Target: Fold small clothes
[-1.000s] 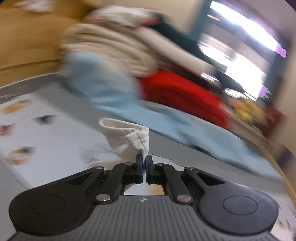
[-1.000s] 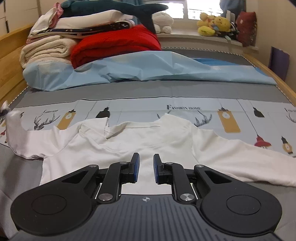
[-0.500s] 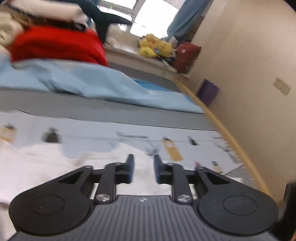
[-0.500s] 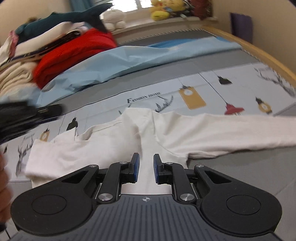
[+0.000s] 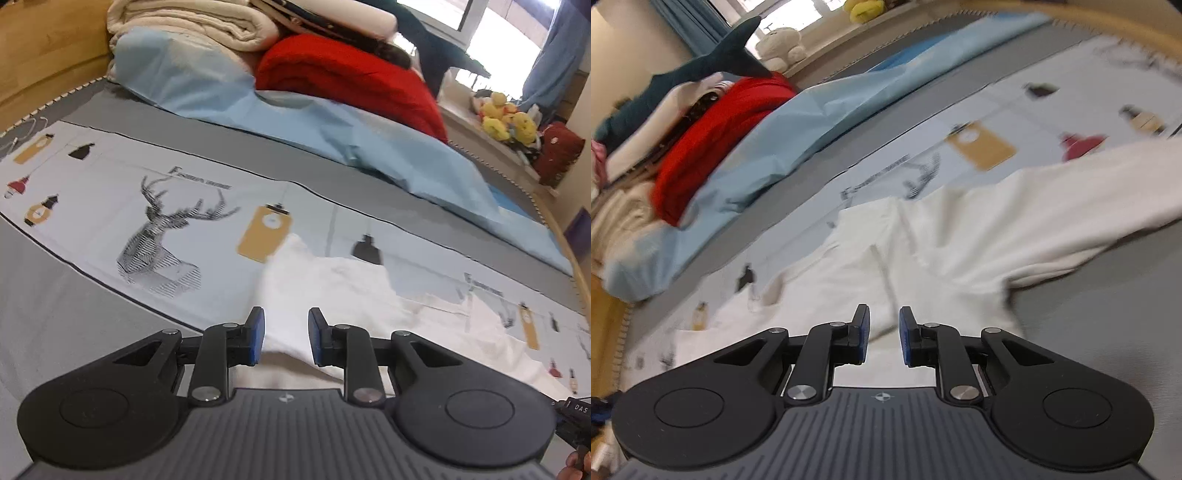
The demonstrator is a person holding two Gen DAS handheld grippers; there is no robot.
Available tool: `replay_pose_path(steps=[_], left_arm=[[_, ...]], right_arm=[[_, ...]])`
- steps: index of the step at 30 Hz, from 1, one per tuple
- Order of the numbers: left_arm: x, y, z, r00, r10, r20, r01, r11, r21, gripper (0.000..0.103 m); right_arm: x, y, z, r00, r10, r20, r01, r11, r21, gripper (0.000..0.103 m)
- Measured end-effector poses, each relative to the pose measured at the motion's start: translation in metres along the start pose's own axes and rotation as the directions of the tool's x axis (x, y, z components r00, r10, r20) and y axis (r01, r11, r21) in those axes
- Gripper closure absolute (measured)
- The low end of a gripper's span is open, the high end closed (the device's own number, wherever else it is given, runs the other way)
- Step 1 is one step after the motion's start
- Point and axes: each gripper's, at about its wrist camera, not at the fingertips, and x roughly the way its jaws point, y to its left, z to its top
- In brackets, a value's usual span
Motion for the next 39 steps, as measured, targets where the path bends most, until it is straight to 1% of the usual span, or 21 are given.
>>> replay_pose_path(steps=[3,7,11,13,14,15,17,19,21,22,23,24,25,26,27,28,29,30,34,37,39], left_arm=[[0.007,0.018,0.011,1.0,0.004,-0.025,-0.005,0.999,-0.032,0.076],[0.002,0.042,0.019,0.999,0.015,-0.036,-0.016,0.998,-0.053,0.076],[0.001,0.047,0.023,0.999,0.021,-0.036,-0.023,0.998,-0.062,0.076],[0.003,0.047,0.025,0.999,0.023,-0.038,-0.025,0.998,-0.06,0.076],[0.003,0.046,0.025,0.999,0.025,-0.037,-0.027,0.998,-0.058,0.076],[0.004,0.046,0.026,0.999,0.028,-0.037,-0.03,0.998,-0.057,0.076],[0.006,0.047,0.027,0.999,0.033,-0.038,-0.035,0.998,-0.058,0.076],[0.008,0.046,0.027,0.998,0.037,-0.041,-0.039,0.998,-0.058,0.076],[0.009,0.045,0.028,0.998,0.037,-0.041,-0.039,0.998,-0.055,0.076],[0.01,0.045,0.028,0.998,0.038,-0.04,-0.04,0.998,-0.053,0.076],[0.01,0.044,0.028,0.998,0.039,-0.039,-0.041,0.998,-0.051,0.076],[0.011,0.044,0.028,0.998,0.039,-0.04,-0.041,0.998,-0.049,0.076],[0.011,0.043,0.029,0.998,0.038,-0.041,-0.04,0.998,-0.049,0.076],[0.012,0.042,0.029,0.998,0.039,-0.043,-0.041,0.998,-0.047,0.076],[0.014,0.04,0.029,0.998,0.039,-0.046,-0.041,0.998,-0.044,0.076],[0.016,0.038,0.029,0.998,0.04,-0.052,-0.042,0.998,-0.04,0.076],[0.018,0.037,0.029,0.998,0.04,-0.057,-0.042,0.998,-0.037,0.076],[0.02,0.034,0.028,0.997,0.04,-0.063,-0.042,0.999,-0.034,0.076],[0.03,0.024,0.024,0.996,0.032,-0.086,-0.034,0.999,-0.015,0.076],[0.041,0.018,0.019,0.992,0.011,-0.125,-0.011,1.0,-0.001,0.076],[0.052,0.015,0.011,0.986,-0.003,-0.165,0.004,1.0,0.005,0.076]], right_arm=[[0.026,0.0,-0.001,1.0,0.007,-0.026,-0.007,1.0,0.012,0.083],[0.061,0.001,-0.003,0.998,-0.024,-0.064,0.024,1.0,0.001,0.082],[0.09,0.007,-0.008,0.991,-0.077,-0.108,0.072,0.996,-0.046,0.078],[0.092,0.013,-0.008,0.992,-0.088,-0.086,0.081,0.994,-0.079,0.079],[0.092,0.017,-0.008,0.993,-0.091,-0.077,0.083,0.991,-0.103,0.08],[0.092,0.02,-0.008,0.994,-0.09,-0.066,0.081,0.989,-0.127,0.09],[0.089,0.025,-0.007,0.996,-0.085,-0.032,0.078,0.983,-0.167,0.1],[0.078,0.033,-0.002,0.999,-0.051,0.007,0.051,0.98,-0.19,0.1],[0.05,0.043,0.012,0.995,0.012,0.094,0.008,0.979,-0.202,0.101],[0.033,0.048,0.018,0.988,0.045,0.147,-0.014,0.979,-0.204,0.101],[0.008,0.052,0.026,0.97,0.092,0.223,-0.045,0.977,-0.21,0.101],[-0.011,0.053,0.03,0.952,0.114,0.283,-0.049,0.973,-0.225,0.101],[-0.023,0.051,0.034,0.94,0.1,0.326,-0.019,0.97,-0.243,0.101],[-0.024,0.042,0.037,0.943,0.035,0.33,0.047,0.971,-0.235,0.101],[-0.013,0.026,0.039,0.959,-0.045,0.279,0.103,0.975,-0.195,0.101],[0.003,0.005,0.041,0.973,-0.116,0.198,0.145,0.98,-0.137,0.101],[0.016,-0.015,0.04,0.975,-0.179,0.133,0.189,0.979,-0.07,0.101],[0.021,-0.027,0.041,0.972,-0.208,0.113,0.213,0.976,-0.036,0.101],[0.013,-0.02,0.048,0.963,-0.188,0.195,0.217,0.967,-0.136,0.101],[0.025,-0.035,0.053,0.96,-0.251,0.126,0.261,0.963,-0.069,0.099],[0.027,-0.036,0.054,0.947,-0.292,0.136,0.3,0.953,-0.047,0.096]])
